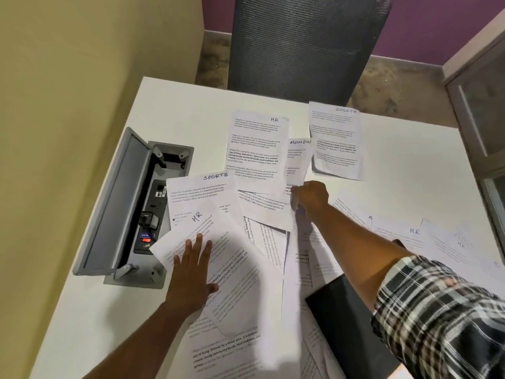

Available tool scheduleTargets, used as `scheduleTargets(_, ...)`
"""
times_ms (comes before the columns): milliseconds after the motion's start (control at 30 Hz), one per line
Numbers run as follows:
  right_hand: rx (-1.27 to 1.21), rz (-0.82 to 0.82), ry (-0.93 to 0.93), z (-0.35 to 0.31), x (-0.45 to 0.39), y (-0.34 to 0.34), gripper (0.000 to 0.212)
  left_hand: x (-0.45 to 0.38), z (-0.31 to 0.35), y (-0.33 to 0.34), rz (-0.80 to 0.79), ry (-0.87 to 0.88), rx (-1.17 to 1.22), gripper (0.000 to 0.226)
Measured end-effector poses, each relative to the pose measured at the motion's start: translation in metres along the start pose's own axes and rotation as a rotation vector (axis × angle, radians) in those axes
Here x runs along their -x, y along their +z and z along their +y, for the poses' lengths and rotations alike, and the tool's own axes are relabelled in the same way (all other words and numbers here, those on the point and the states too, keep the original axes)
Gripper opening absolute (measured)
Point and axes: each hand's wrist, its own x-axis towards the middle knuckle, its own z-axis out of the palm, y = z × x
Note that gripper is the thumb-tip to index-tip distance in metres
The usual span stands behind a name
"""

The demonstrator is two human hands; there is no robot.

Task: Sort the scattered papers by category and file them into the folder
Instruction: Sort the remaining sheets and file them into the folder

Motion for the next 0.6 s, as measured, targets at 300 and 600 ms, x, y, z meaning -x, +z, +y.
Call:
scheduleTargets(300,-0.147,0.251,-0.228,0.022,0.016,-0.053,0.019,0.005,0.021,-0.013,-0.023,-0.087,-0.126,0.113)
scheduleTargets(600,-0.224,0.282,-0.249,0.098,0.044,-0.147,0.019,0.034,0.093,-0.020,0.156,-0.059,0.095,0.077)
